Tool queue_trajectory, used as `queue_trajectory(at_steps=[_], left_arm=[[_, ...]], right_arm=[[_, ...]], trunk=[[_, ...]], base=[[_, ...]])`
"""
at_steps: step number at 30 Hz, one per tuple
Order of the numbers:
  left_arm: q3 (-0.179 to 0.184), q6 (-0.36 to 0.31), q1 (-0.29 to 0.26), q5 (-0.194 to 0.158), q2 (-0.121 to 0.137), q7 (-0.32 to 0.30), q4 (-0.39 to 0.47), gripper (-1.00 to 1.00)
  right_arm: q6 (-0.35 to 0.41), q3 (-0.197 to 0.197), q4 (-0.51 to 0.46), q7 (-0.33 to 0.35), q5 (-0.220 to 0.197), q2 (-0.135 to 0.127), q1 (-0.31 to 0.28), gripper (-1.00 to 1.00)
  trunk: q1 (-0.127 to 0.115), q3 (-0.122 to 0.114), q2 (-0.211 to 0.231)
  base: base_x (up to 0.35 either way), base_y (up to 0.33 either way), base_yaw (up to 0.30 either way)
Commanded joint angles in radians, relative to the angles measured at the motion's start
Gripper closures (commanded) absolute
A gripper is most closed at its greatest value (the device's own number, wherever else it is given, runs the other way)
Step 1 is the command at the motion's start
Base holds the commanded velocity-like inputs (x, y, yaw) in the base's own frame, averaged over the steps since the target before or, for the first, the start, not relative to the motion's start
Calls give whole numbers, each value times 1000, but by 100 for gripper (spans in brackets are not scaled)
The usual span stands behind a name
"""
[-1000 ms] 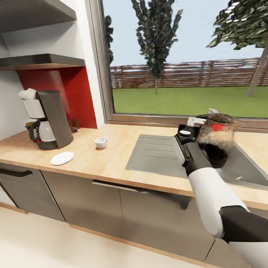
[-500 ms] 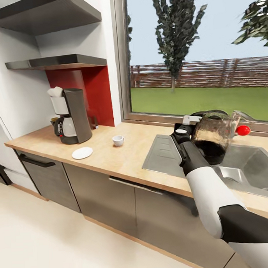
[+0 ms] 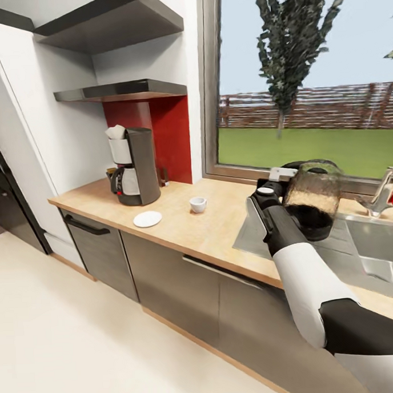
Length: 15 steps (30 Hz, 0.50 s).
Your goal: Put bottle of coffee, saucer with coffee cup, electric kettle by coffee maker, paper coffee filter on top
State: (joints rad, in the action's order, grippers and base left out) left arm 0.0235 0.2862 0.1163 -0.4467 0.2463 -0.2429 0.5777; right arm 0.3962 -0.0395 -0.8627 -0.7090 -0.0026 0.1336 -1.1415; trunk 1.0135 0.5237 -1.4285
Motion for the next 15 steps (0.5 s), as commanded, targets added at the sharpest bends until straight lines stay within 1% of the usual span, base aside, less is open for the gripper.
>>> queue_trajectory(at_steps=[1,4,6,11,15], left_arm=[[2,1,0,-10,1,-4,1,-100],[2,1,0,-10,1,-4,1,-100],[2,1,0,-10,1,-4,1,-100],[1,0,0,-10,1,-4,1,-100],[1,0,0,-10,1,-4,1,-100]], right_arm=[[6,-3,-1,-12,0,0,-1,100],[6,-3,-1,-17,0,1,-1,100],[6,-3,-2,-19,1,3,-1,100],[6,-3,-3,-19,1,4,-1,100],[6,-3,-3,-20,1,4,0,100]], trunk=[[0,1,-1],[0,1,-1],[0,1,-1],[0,1,-1],[0,1,-1]], base=[[72,0,269],[141,0,266],[208,0,144],[103,18,40],[211,155,4]])
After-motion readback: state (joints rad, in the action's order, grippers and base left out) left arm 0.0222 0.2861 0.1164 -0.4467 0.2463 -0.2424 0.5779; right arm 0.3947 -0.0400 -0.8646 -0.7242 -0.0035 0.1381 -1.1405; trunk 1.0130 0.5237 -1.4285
